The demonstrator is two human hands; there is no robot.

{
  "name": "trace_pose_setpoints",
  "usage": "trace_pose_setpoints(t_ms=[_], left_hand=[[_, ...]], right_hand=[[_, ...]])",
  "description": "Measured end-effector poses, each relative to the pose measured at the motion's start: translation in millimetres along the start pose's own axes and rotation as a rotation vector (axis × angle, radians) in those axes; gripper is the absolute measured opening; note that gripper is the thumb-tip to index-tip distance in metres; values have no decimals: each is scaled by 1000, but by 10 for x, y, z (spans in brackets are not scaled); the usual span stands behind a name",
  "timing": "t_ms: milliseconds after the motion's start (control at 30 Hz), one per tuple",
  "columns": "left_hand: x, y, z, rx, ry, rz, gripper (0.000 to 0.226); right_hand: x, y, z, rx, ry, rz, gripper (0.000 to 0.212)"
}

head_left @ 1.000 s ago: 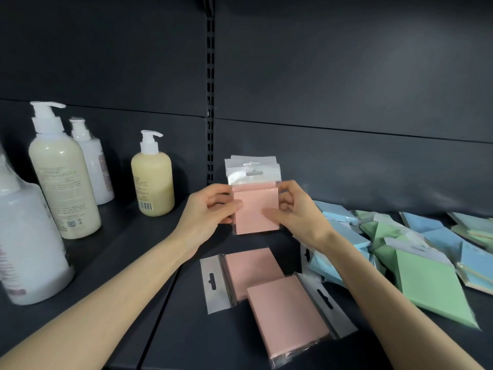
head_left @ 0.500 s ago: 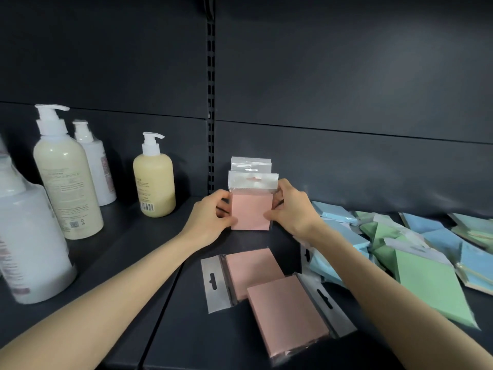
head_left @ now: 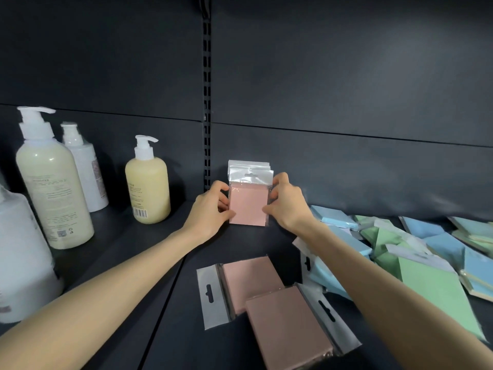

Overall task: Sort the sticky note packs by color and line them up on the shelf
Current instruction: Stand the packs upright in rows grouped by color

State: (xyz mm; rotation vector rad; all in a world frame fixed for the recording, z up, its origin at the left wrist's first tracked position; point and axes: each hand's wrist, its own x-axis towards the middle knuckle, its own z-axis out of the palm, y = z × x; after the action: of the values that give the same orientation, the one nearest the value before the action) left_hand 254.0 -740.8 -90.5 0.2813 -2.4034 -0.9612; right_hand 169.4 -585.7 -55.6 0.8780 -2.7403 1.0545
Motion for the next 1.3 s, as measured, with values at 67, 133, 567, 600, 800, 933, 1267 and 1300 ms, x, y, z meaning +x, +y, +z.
trace_pose_setpoints(t_ms=[67,133,567,600,800,933,1267,1300], left_hand=[[5,-13,13,28,-4,-5,60],[16,-31,14,74,-36,-42,75],[28,-60,-32,265,-149,-53,65],[19,-34,-51,306,-146,-53,65],[-145,220,-286,280,-61,10,47],[-470,400,-418,155,-229,3,39],[-1123,550,-430,229,-464,-99,74],[-1139,569,-417,208,-457,-107,74]], right_hand=[[-4,-15,0,-28,12,-23,50],[-17,-24,0,-109,2,-61,77],[-27,-78,-26,-330,-96,-135,76],[-43,-86,-52,-325,-89,-137,75],[-287,-120,-291,-166,-67,-193,59],[-624,-87,-454,-95,-162,-197,48],[-1320,82,-658,-58,-602,-162,57],[-1345,84,-658,-60,-619,-161,58]])
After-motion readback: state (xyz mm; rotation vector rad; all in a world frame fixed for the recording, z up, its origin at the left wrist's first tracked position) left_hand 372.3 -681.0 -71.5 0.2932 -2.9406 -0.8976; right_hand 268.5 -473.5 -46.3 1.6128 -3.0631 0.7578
